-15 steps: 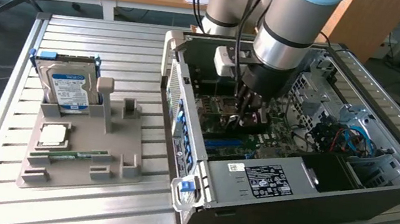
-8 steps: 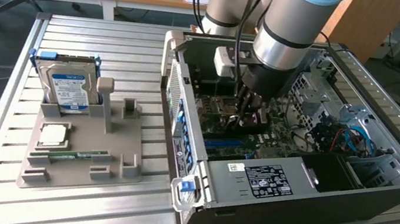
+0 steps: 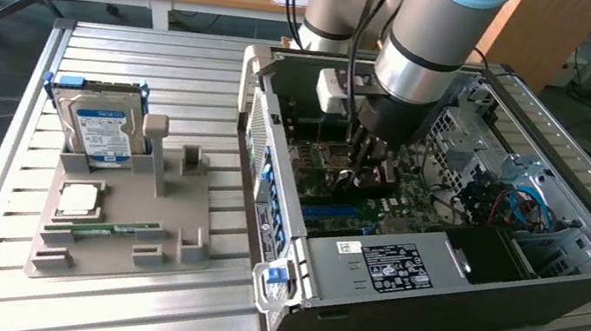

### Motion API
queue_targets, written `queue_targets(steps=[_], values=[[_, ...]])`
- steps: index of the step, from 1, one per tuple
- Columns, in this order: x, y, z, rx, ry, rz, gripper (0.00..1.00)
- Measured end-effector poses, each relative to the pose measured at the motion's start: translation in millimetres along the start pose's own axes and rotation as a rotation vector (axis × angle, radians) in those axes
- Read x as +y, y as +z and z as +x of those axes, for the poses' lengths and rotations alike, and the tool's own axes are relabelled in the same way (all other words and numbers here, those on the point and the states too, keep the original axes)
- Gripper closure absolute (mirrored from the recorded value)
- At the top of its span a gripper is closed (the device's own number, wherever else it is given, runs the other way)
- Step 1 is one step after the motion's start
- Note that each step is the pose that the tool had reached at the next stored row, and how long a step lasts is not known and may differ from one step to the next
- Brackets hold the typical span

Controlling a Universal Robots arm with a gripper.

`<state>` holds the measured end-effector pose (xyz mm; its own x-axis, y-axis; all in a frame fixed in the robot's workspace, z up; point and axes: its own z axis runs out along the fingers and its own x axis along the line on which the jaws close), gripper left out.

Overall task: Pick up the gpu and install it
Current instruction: 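Insert the gpu into the slot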

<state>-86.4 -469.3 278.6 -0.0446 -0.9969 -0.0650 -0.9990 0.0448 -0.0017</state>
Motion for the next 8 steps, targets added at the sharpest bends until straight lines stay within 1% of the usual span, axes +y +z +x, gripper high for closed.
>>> queue_targets(steps=[8], values=[[-0.1,-0.3,3.0,0.0,0.0,-0.0001,0.73]])
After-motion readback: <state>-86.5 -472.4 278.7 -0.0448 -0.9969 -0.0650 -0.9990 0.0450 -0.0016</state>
